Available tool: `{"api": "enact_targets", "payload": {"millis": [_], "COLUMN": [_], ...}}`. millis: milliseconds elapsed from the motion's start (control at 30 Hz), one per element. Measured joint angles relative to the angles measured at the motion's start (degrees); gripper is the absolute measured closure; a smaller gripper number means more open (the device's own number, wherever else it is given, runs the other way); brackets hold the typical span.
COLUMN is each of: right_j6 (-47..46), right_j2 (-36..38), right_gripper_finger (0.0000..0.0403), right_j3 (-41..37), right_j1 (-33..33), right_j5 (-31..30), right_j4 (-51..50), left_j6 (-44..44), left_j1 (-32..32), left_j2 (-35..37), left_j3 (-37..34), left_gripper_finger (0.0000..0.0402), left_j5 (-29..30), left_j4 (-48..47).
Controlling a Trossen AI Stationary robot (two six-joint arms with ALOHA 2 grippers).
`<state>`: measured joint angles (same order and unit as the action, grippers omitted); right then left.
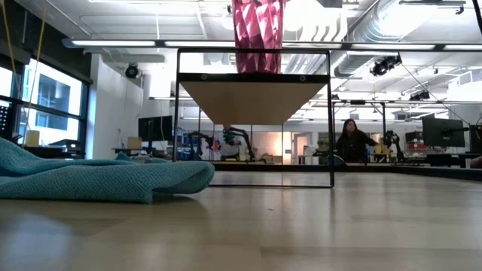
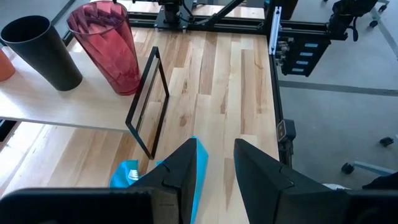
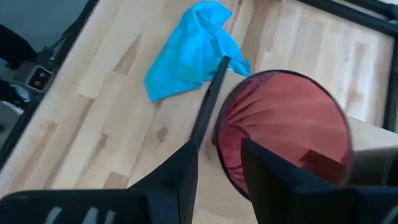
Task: Stack small to large cups/mugs on shelf
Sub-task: Return to Home Position
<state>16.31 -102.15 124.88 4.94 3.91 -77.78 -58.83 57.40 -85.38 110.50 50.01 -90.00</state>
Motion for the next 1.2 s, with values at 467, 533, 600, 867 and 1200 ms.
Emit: {"api": "enact_targets", "payload": {"millis": [467,533,600,867,1200], "right_j6": [-6.95,-8.52,-9.48,-11.42,-11.06], "right_j2": [7.2,8.82,10.53,16.65,23.49], "right_gripper_finger": [0.0288,0.0288,0.0288,0.0288,0.0288], "right_j3": [0.0,0.0,0.0,0.0,0.0], "right_j1": [4.3,5.1,5.97,9.32,12.05], "right_j5": [-1.96,-2.0,-2.25,-3.87,-3.92], "right_j4": [-0.89,-0.85,-0.82,2.96,13.16], "left_j6": [0.49,1.39,1.96,3.1,3.32], "left_j1": [-0.01,-0.01,-0.01,-0.01,-0.01], "left_j2": [0.66,0.86,0.92,0.92,0.92], "left_j3": [0.0,0.0,0.0,0.0,0.0], "left_gripper_finger": [0.0305,0.0305,0.0305,0.0305,0.0305], "left_j5": [2.54,4.75,7.28,17.64,34.66], "left_j4": [0.0,-0.02,-0.02,-0.01,-0.02]}}
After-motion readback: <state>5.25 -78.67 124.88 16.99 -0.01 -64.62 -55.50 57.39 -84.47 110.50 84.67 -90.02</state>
